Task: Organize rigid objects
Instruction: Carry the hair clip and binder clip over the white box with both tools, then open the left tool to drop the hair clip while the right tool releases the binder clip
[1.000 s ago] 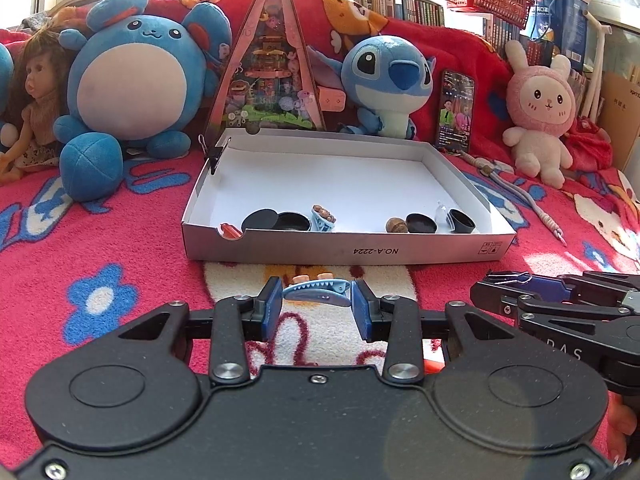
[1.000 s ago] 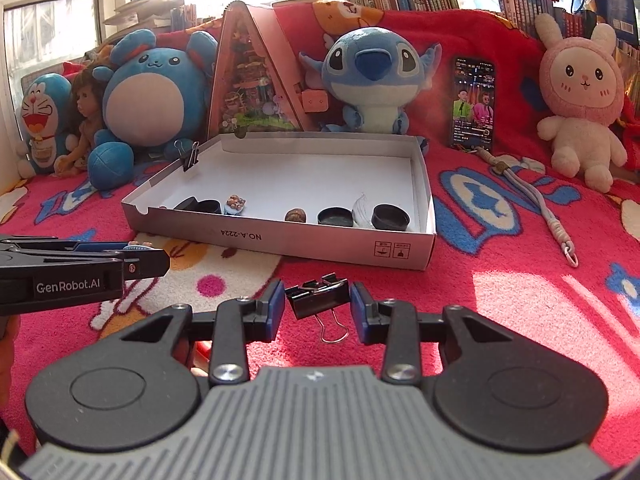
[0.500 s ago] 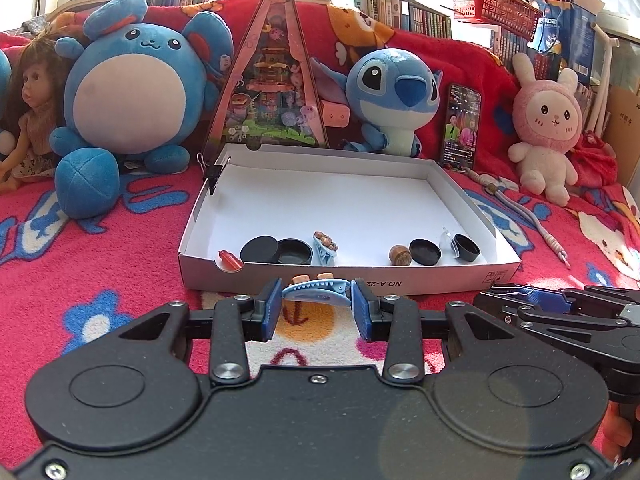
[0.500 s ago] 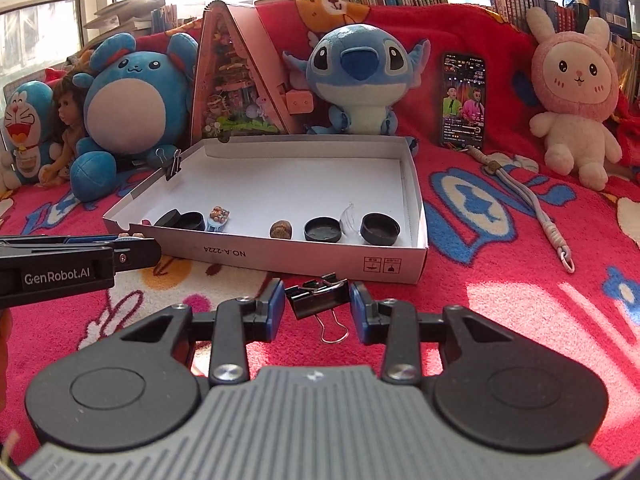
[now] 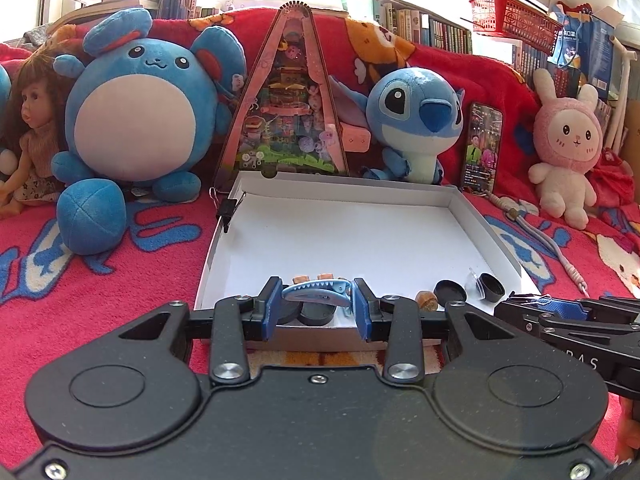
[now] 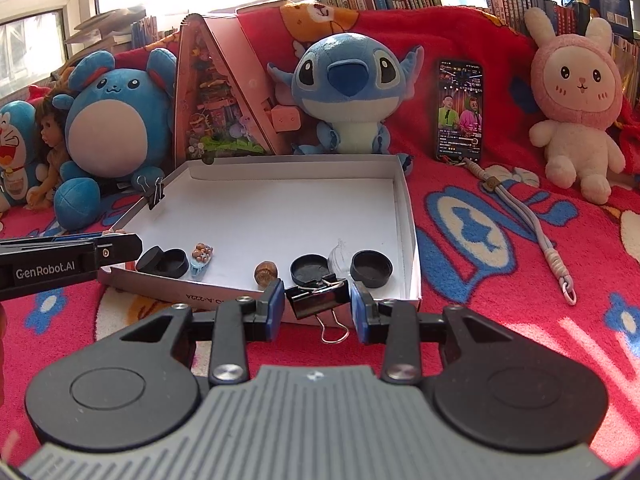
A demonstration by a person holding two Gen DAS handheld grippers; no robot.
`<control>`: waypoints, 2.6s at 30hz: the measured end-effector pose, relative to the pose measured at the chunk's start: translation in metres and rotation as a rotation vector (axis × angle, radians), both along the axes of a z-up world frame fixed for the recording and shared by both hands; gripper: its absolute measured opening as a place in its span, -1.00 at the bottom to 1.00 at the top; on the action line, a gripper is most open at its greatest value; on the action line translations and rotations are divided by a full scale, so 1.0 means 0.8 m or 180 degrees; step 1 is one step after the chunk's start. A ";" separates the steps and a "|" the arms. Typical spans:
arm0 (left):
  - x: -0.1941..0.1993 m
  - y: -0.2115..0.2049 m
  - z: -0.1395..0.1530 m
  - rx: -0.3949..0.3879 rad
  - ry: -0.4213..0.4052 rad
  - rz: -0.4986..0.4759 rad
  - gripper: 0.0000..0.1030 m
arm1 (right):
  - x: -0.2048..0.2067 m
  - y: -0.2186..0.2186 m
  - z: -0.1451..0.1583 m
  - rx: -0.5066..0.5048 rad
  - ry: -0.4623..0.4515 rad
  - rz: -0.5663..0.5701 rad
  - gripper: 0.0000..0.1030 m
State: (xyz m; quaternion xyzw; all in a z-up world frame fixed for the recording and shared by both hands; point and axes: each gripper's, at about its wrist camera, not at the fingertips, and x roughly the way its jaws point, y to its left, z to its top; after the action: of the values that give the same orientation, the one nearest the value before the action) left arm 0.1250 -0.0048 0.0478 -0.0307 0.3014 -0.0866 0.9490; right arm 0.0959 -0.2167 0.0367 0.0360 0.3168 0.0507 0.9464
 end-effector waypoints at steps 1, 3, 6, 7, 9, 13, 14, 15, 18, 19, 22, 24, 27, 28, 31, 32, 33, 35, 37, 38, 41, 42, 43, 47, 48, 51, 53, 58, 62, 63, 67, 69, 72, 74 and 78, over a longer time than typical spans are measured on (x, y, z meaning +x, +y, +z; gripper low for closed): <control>0.003 0.000 -0.001 0.0001 0.0013 0.0004 -0.31 | 0.002 0.000 0.000 0.0006 0.0007 -0.0002 -0.20; 0.007 0.001 -0.003 -0.0003 0.0035 0.0019 -0.31 | 0.005 -0.001 -0.001 0.0012 0.0017 -0.0014 -0.20; 0.013 0.003 -0.004 -0.0018 0.0060 0.0034 -0.31 | 0.011 -0.003 -0.002 0.0054 0.0049 -0.0034 -0.20; 0.016 0.004 -0.005 -0.0023 0.0069 0.0038 -0.31 | 0.014 -0.004 -0.002 0.0073 0.0063 -0.0043 -0.20; 0.020 0.005 -0.005 -0.0040 0.0089 0.0044 -0.31 | 0.018 -0.006 -0.002 0.0093 0.0081 -0.0059 -0.20; 0.034 0.008 -0.005 -0.0094 0.0168 0.0033 -0.31 | 0.027 -0.007 -0.001 0.0117 0.0124 -0.0070 -0.20; 0.039 0.009 -0.004 -0.0113 0.0209 0.0015 -0.31 | 0.032 -0.008 0.000 0.0123 0.0151 -0.0062 -0.20; 0.049 0.011 -0.003 -0.0158 0.0286 -0.0014 -0.31 | 0.036 -0.009 0.001 0.0128 0.0173 -0.0058 -0.20; 0.072 0.016 0.000 -0.0214 0.0431 0.0003 -0.31 | 0.057 -0.015 0.008 0.0180 0.0312 -0.0050 -0.20; 0.079 0.017 0.002 -0.0211 0.0454 0.0015 -0.31 | 0.064 -0.018 0.011 0.0212 0.0351 -0.0072 -0.20; 0.096 0.019 0.002 -0.0197 0.0520 0.0042 -0.31 | 0.085 -0.026 0.017 0.0258 0.0443 -0.0144 -0.20; 0.107 0.019 0.001 -0.0223 0.0573 0.0053 -0.31 | 0.099 -0.032 0.018 0.0312 0.0498 -0.0191 -0.20; 0.121 0.016 -0.003 -0.0221 0.0657 0.0046 -0.31 | 0.113 -0.036 0.015 0.0431 0.0572 -0.0202 -0.20; 0.125 0.015 -0.005 -0.0202 0.0680 0.0041 -0.31 | 0.116 -0.036 0.013 0.0450 0.0595 -0.0207 -0.20; 0.136 0.010 -0.011 -0.0140 0.0740 0.0050 -0.31 | 0.124 -0.031 0.007 0.0441 0.0633 -0.0188 -0.20; 0.138 0.009 -0.013 -0.0135 0.0755 0.0053 -0.31 | 0.127 -0.029 0.005 0.0441 0.0638 -0.0171 -0.20; 0.140 0.008 -0.014 -0.0130 0.0766 0.0060 -0.31 | 0.129 -0.026 0.003 0.0447 0.0644 -0.0161 -0.20; 0.143 0.006 -0.018 -0.0104 0.0780 0.0064 -0.31 | 0.133 -0.021 -0.002 0.0458 0.0665 -0.0141 -0.19; 0.144 0.003 -0.022 -0.0051 0.0789 0.0060 -0.31 | 0.136 -0.015 -0.006 0.0450 0.0674 -0.0112 -0.19; 0.144 0.002 -0.023 -0.0028 0.0792 0.0058 -0.31 | 0.137 -0.013 -0.008 0.0441 0.0674 -0.0104 -0.19; 0.143 -0.001 -0.028 0.0044 0.0786 0.0051 -0.31 | 0.140 -0.008 -0.012 0.0416 0.0686 -0.0087 -0.19; 0.143 -0.001 -0.029 0.0053 0.0785 0.0051 -0.31 | 0.142 -0.006 -0.014 0.0405 0.0689 -0.0077 -0.19; 0.143 -0.002 -0.030 0.0059 0.0788 0.0049 -0.31 | 0.142 -0.005 -0.015 0.0396 0.0686 -0.0073 -0.19; 0.143 -0.005 -0.034 0.0089 0.0792 0.0047 -0.31 | 0.145 -0.002 -0.017 0.0393 0.0694 -0.0048 -0.19; 0.143 -0.006 -0.036 0.0097 0.0793 0.0042 -0.31 | 0.145 -0.002 -0.018 0.0389 0.0704 -0.0044 -0.19; 0.142 -0.007 -0.038 0.0104 0.0795 0.0032 -0.31 | 0.145 0.002 -0.021 0.0353 0.0724 -0.0028 -0.19; 0.141 -0.008 -0.039 0.0124 0.0775 0.0031 -0.31 | 0.146 0.002 -0.024 0.0347 0.0741 -0.0021 -0.19; 0.137 -0.012 -0.040 0.0179 0.0732 0.0016 -0.31 | 0.144 0.003 -0.024 0.0339 0.0723 0.0003 -0.18; 0.131 -0.013 -0.038 0.0162 0.0684 0.0048 -0.20 | 0.140 0.000 -0.023 0.0415 0.0696 0.0018 -0.14; 0.129 -0.013 -0.037 0.0177 0.0659 0.0045 -0.13 | 0.138 -0.001 -0.021 0.0426 0.0668 0.0027 -0.14; 0.118 -0.013 -0.028 0.0260 0.0548 0.0029 0.02 | 0.130 -0.003 -0.014 0.0409 0.0587 0.0073 0.12; 0.111 -0.012 -0.023 0.0268 0.0493 0.0002 0.13 | 0.124 -0.004 -0.010 0.0413 0.0535 0.0097 0.15; 0.098 -0.011 -0.014 0.0277 0.0410 -0.0054 0.23 | 0.114 -0.007 -0.004 0.0402 0.0461 0.0125 0.20; 0.089 -0.011 -0.009 0.0302 0.0361 -0.0081 0.28 | 0.105 -0.009 0.000 0.0387 0.0407 0.0152 0.24; 0.068 -0.011 -0.002 0.0337 0.0286 -0.0173 0.35 | 0.088 -0.010 0.008 0.0363 0.0317 0.0222 0.32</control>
State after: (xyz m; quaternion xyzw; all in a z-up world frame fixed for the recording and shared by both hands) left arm 0.1798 -0.0135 0.0461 0.0238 0.3487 -0.0948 0.9321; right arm 0.1666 -0.2247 0.0429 0.0813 0.3611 0.0998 0.9236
